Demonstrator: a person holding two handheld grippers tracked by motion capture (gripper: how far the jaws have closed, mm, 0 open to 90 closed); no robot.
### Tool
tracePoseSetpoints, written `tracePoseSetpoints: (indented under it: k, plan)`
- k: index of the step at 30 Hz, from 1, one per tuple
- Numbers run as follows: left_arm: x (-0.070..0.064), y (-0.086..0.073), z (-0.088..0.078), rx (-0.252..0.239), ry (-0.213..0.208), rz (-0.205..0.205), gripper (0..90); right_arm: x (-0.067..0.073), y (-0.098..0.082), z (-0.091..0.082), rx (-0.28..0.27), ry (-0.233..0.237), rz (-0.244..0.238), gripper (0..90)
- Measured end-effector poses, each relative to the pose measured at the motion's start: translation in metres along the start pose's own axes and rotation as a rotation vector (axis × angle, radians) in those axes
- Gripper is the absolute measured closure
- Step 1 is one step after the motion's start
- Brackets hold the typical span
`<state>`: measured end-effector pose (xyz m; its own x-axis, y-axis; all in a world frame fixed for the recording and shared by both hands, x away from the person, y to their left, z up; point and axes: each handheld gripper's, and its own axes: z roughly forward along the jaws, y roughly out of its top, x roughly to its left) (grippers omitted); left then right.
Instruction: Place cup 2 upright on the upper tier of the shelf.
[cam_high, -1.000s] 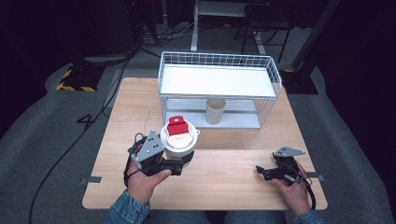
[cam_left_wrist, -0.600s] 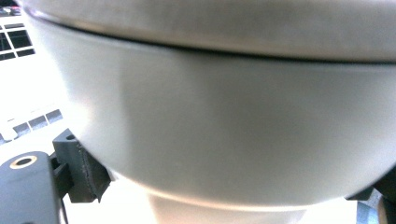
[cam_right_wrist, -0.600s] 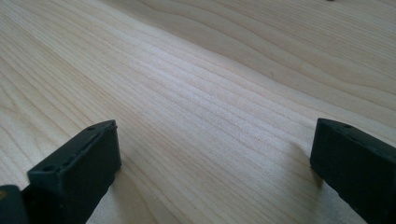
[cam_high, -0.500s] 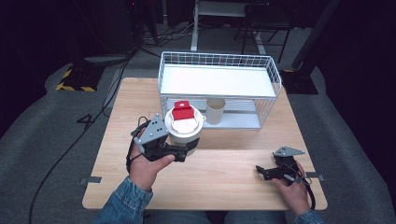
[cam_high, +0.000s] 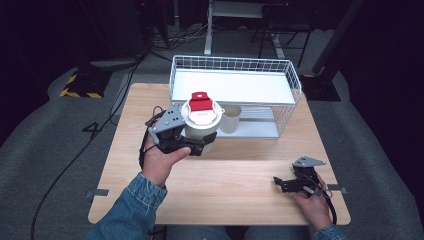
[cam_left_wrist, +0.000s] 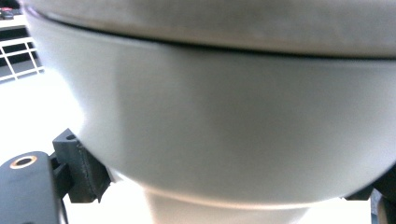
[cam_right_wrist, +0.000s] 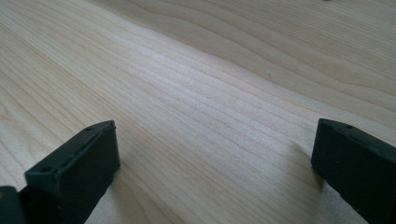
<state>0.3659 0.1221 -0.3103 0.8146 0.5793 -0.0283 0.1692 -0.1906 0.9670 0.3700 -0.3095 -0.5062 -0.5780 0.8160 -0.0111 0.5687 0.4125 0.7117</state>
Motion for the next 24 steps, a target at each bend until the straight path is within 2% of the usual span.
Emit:
tracePoseSetpoints:
  k: [21,24]
  plan:
    - [0.04,0.04,0.024,-0.018,0.001,-0.005,12.4,0.0,0.0,0.0,0.001,-0.001,0.001,0.8]
    - [0.046,0.044,0.028,-0.027,-0.002,-0.019,12.4,0.0,0.0,0.0,0.001,-0.001,0.001,0.8]
